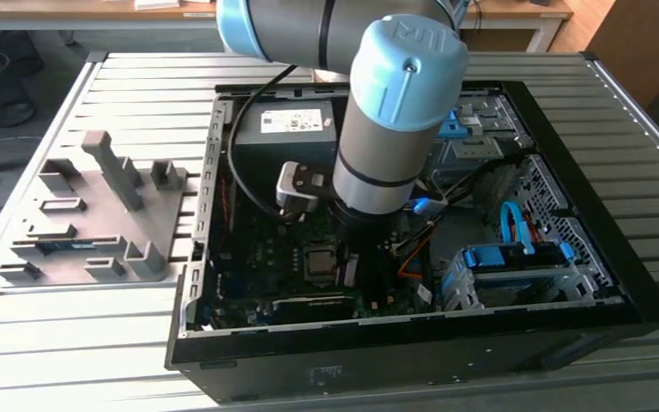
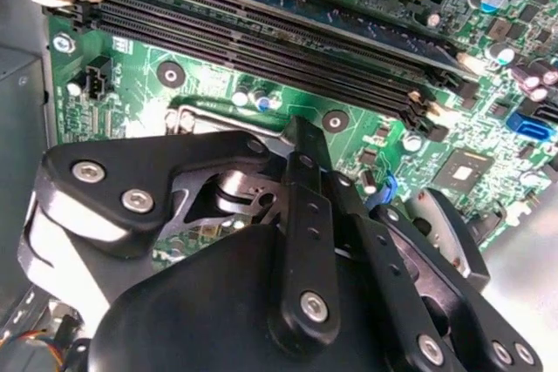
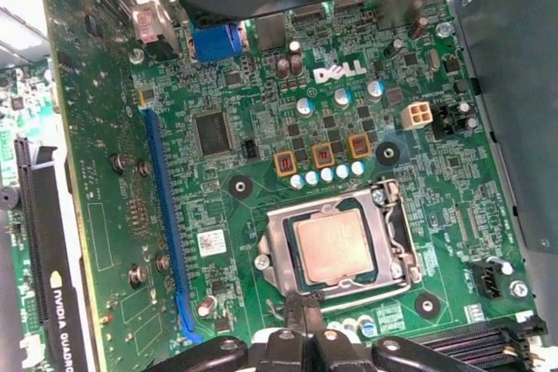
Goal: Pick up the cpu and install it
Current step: 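Install the first cpu locking lever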
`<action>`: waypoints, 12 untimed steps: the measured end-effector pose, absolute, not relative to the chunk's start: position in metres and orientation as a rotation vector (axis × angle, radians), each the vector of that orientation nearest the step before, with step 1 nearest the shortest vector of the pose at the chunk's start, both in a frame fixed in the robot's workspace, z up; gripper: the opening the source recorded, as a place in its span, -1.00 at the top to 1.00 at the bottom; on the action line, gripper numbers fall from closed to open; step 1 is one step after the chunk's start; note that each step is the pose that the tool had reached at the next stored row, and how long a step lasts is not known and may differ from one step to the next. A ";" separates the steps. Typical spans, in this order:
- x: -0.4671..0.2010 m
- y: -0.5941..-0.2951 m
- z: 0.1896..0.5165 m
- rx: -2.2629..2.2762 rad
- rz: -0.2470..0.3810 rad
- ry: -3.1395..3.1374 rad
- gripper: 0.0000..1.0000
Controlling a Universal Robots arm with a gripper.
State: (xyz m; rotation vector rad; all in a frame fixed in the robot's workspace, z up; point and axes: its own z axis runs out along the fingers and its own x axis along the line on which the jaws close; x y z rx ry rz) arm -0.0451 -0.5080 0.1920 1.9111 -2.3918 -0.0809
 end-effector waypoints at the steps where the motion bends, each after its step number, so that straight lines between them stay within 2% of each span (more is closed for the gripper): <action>1: -0.045 -0.508 0.191 1.912 -0.081 -2.391 0.80; 12: -0.039 -0.508 0.186 1.918 -0.080 -2.385 0.80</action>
